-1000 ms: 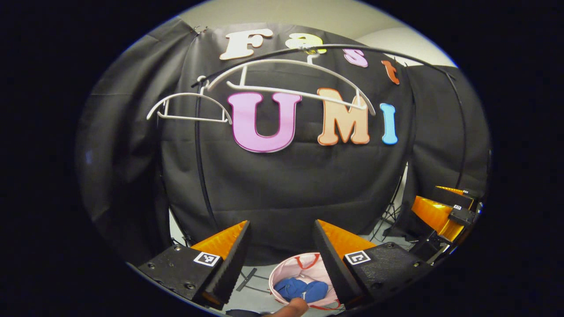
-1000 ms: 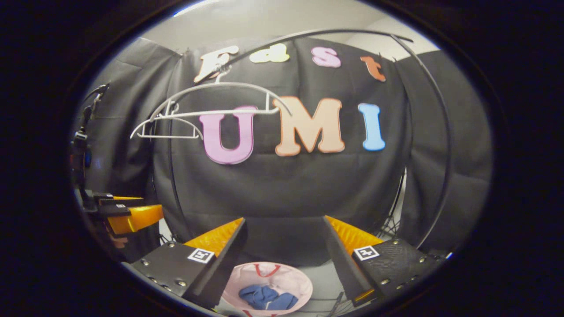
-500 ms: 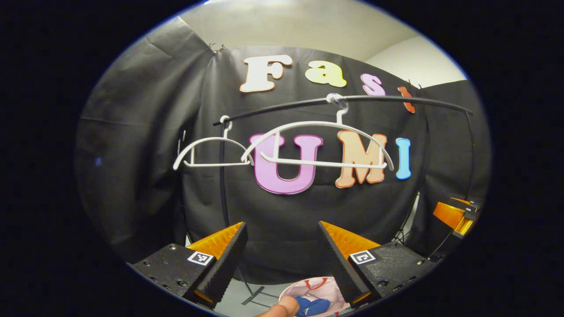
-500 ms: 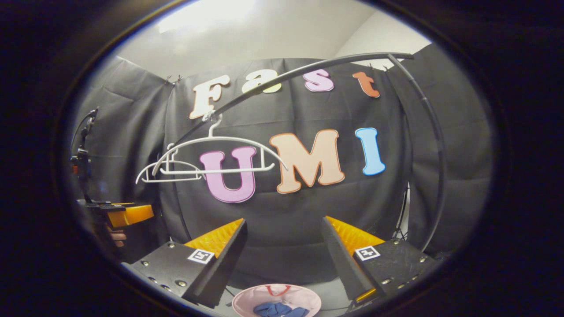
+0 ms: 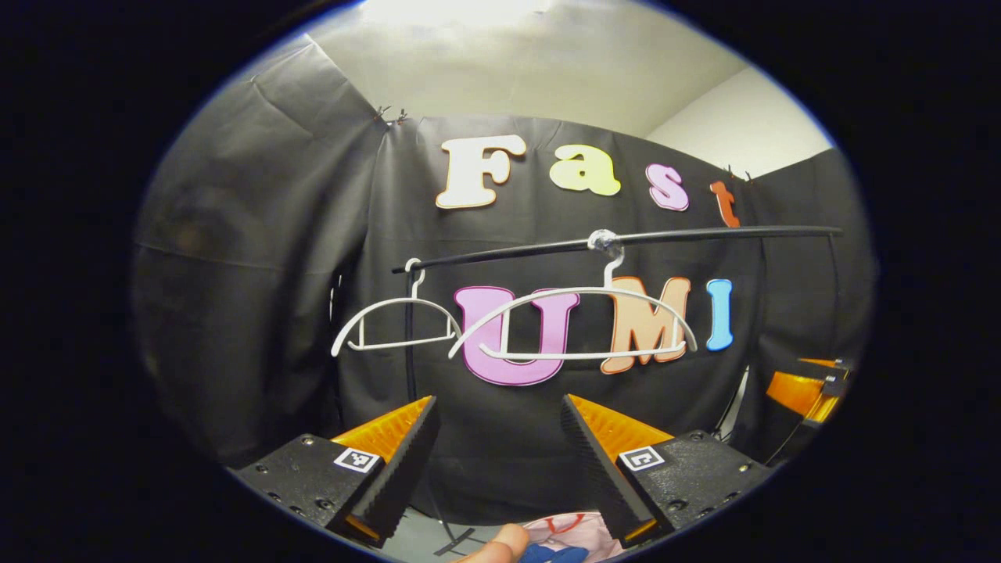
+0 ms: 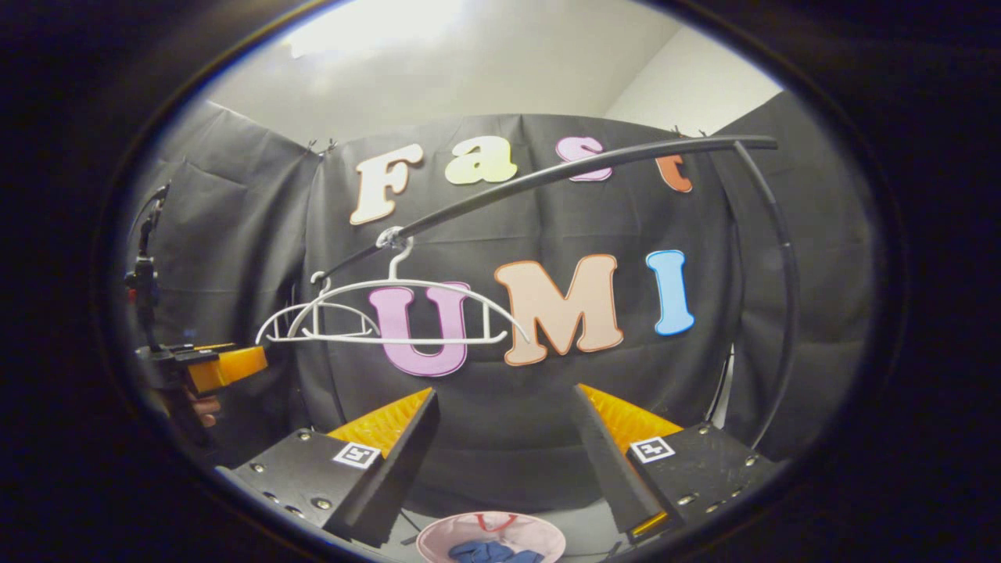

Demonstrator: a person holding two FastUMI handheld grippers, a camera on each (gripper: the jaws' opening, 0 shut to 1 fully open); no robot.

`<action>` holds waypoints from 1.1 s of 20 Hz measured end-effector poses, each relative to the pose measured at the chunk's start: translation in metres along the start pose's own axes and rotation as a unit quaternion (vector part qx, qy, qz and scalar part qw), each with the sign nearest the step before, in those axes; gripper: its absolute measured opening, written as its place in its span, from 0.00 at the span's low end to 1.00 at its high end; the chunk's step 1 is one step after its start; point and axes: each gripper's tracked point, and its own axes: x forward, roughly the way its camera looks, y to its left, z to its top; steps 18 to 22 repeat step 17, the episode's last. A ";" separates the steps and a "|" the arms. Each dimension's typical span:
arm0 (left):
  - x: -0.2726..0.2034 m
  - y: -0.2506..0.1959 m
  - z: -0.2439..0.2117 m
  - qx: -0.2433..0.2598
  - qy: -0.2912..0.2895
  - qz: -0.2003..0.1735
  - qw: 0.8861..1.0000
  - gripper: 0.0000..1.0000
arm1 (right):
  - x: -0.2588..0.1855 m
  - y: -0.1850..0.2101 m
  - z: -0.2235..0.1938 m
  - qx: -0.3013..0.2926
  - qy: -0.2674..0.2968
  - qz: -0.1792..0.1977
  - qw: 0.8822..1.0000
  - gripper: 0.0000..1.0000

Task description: Grasp the clothes on the hanger with both hands and then place them into the laundry hamper below.

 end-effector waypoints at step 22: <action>-0.034 -0.011 -0.022 -0.031 -0.009 -0.023 0.999 0.94 | -0.069 -0.008 0.006 0.016 -0.058 0.015 0.998 1.00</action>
